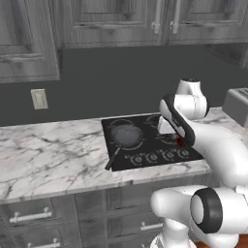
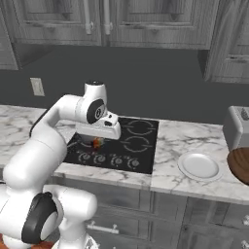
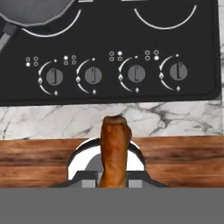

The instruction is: Place the chicken drumstick on the plate and place the eggplant on the same plate.

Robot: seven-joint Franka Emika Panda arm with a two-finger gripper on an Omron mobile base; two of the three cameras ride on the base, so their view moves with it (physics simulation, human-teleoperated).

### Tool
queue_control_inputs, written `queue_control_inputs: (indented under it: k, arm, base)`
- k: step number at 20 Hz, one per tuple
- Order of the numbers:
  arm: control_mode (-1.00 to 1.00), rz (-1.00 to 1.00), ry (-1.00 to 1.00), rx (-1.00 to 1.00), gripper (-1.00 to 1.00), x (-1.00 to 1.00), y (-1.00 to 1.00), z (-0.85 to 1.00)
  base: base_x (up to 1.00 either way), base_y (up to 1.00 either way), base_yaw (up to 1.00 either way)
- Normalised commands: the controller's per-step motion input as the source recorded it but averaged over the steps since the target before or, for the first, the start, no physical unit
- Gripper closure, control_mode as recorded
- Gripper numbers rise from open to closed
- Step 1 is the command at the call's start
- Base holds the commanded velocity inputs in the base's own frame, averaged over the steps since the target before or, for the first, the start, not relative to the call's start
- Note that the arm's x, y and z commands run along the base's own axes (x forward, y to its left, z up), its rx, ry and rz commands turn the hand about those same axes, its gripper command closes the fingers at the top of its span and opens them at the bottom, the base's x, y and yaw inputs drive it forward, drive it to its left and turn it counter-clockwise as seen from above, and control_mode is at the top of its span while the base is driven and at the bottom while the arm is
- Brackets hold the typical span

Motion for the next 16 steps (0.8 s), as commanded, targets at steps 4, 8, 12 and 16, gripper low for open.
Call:
queue_control_inputs:
  k: [4,8,12,16]
  arm:
    - [1.00,0.00,0.00,0.00,1.00,0.00,0.00,0.00]
    - [1.00,0.00,0.00,0.00,1.00,0.00,0.00,0.00]
    - [1.00,0.00,0.00,0.00,1.00,0.00,0.00,0.00]
    - [1.00,0.00,0.00,0.00,1.00,0.00,0.00,0.00]
  base:
    - [-0.69,-0.52,0.00]
    - [-0.04,-0.72,0.00]
    - [0.06,-0.77,0.00]
    - [0.15,-0.64,0.00]
